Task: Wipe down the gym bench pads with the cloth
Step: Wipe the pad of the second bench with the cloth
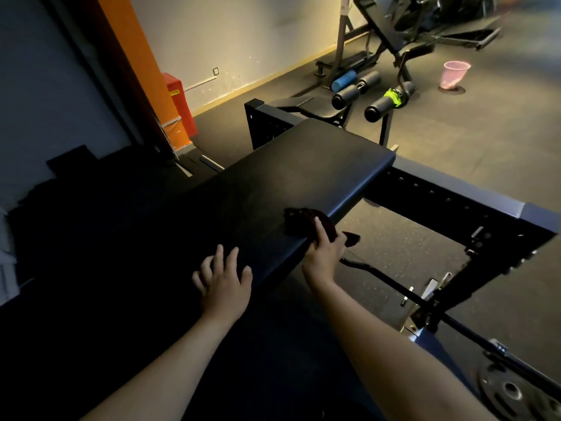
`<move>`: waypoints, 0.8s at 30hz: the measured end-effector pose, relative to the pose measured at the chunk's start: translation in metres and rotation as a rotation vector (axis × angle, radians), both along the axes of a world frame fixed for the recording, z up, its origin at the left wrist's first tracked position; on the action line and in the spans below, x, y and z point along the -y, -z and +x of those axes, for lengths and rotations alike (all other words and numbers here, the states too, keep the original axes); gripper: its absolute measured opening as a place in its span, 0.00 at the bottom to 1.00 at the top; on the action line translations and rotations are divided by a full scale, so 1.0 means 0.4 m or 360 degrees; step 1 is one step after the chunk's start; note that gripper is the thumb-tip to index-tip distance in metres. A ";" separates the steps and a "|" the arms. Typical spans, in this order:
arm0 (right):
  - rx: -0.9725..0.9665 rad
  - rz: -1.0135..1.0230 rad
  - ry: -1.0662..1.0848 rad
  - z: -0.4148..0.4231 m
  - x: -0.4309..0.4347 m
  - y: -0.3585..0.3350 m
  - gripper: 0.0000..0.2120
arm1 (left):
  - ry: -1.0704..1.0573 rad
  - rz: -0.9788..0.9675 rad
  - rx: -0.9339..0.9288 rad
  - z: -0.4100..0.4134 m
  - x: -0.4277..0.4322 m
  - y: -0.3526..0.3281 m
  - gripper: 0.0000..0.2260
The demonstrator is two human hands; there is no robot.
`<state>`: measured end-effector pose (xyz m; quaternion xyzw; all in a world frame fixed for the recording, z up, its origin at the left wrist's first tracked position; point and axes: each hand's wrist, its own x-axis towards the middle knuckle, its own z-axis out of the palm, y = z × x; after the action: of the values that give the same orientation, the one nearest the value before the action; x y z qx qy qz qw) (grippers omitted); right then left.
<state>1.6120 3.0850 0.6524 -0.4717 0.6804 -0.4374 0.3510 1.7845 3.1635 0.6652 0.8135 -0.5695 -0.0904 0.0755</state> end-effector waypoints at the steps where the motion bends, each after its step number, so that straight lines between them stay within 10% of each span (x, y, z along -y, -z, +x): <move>1: 0.0157 0.0017 0.0074 0.034 -0.015 -0.013 0.22 | -0.0031 0.0014 0.0004 -0.001 0.002 -0.004 0.25; 24: 0.0219 -0.0010 0.0188 -0.217 0.425 0.014 0.10 | 0.0158 0.0112 -0.0076 -0.336 0.387 -0.044 0.22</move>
<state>1.5251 2.9151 0.6467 -0.4006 0.6800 -0.4908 0.3690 1.6501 3.0086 0.6828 0.7840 -0.6036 -0.1334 0.0560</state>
